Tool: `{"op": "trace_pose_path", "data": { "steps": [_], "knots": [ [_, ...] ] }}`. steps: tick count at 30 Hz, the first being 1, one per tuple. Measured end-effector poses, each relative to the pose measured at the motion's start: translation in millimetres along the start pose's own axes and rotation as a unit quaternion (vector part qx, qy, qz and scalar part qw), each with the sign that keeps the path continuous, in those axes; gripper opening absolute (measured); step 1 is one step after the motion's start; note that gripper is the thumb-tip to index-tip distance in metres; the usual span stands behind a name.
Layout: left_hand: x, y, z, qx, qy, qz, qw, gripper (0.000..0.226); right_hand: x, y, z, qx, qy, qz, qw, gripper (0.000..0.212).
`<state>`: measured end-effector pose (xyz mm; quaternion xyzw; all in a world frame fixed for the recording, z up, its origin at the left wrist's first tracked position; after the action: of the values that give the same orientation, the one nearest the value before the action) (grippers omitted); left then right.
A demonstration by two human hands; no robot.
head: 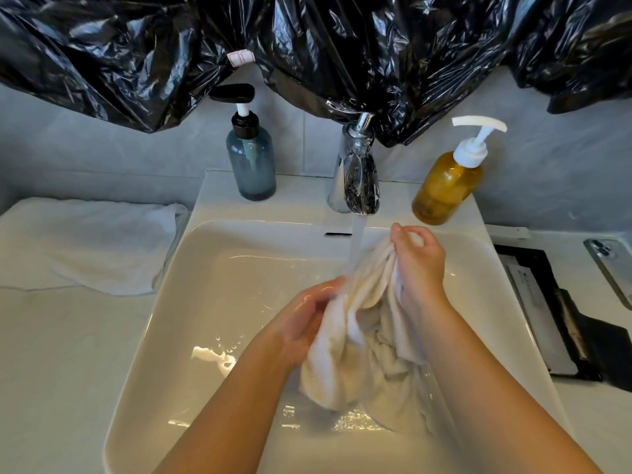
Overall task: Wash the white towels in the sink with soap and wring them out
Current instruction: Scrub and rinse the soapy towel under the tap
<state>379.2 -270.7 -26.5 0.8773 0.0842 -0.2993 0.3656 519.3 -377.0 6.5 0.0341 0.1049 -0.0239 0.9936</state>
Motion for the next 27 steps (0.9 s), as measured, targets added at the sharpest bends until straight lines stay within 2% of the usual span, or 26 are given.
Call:
{"op": "trace_pose_path", "data": {
  "steps": [4,6,8,9,12,14,16,18,19,21,23,25,27],
  "knots": [
    [10.1,-8.7,-8.0,-0.049,0.033,-0.08,0.995,0.035,-13.6,-0.6,15.5,0.019,-0.038,0.053,0.998,0.006],
    [14.4,-4.9,-16.9,-0.083,0.039,-0.105,0.99,0.044,-33.4,8.8,17.8,0.0,-0.068,0.131,0.989,0.009],
    [18.7,5.5,-23.1,-0.071,0.033,-0.105,0.991,0.055,-56.6,21.5,10.4,-0.019,-0.052,0.199,0.978,0.017],
    [19.4,12.4,-23.2,-0.057,0.025,-0.105,0.992,0.056,-63.5,27.1,6.7,-0.031,-0.043,0.206,0.977,0.02],
    [23.7,24.6,-20.8,-0.015,0.022,-0.114,0.993,0.043,-59.9,38.1,10.7,-0.147,-0.103,0.131,0.975,0.034],
    [30.1,23.1,-15.2,-0.016,0.029,-0.132,0.991,0.032,-52.0,44.0,14.1,-0.239,-0.143,0.083,0.957,0.034],
    [31.5,13.7,-10.2,0.014,0.043,-0.165,0.985,0.032,-45.2,52.6,12.5,-0.282,-0.154,0.091,0.942,0.028],
    [29.7,5.0,-3.4,0.046,0.04,-0.158,0.986,0.033,-35.3,53.8,8.5,-0.324,-0.13,0.102,0.931,0.027],
    [25.9,2.3,-1.9,0.047,0.037,-0.152,0.987,0.033,-28.9,50.4,9.4,-0.331,-0.104,0.096,0.933,0.027],
    [21.8,-3.8,-6.6,0.021,0.049,-0.154,0.987,0.031,-21.9,38.0,11.3,-0.275,-0.044,0.075,0.957,0.025],
    [21.3,-2.2,-17.2,-0.032,0.074,-0.157,0.984,0.035,-31.4,31.5,8.3,-0.215,-0.01,0.099,0.971,0.025],
    [22.9,-0.4,-25.4,-0.036,0.098,-0.176,0.979,0.042,-55.4,35.0,3.5,-0.198,-0.004,0.16,0.967,0.032],
    [24.4,3.6,-27.8,0.013,0.116,-0.206,0.972,0.033,-65.3,37.3,0.6,-0.221,-0.009,0.166,0.961,0.039]
  ]
}}
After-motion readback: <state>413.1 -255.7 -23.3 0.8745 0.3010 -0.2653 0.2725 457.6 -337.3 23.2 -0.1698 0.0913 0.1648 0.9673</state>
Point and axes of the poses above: each hand's wrist, its own x-axis towards the middle knuckle, its own y-axis out of the palm, z = x × y, the point moved 7 cm from there along x, towards the middle knuckle, and after that the axes turned 6 degrees about x, right-handed, at the moved point
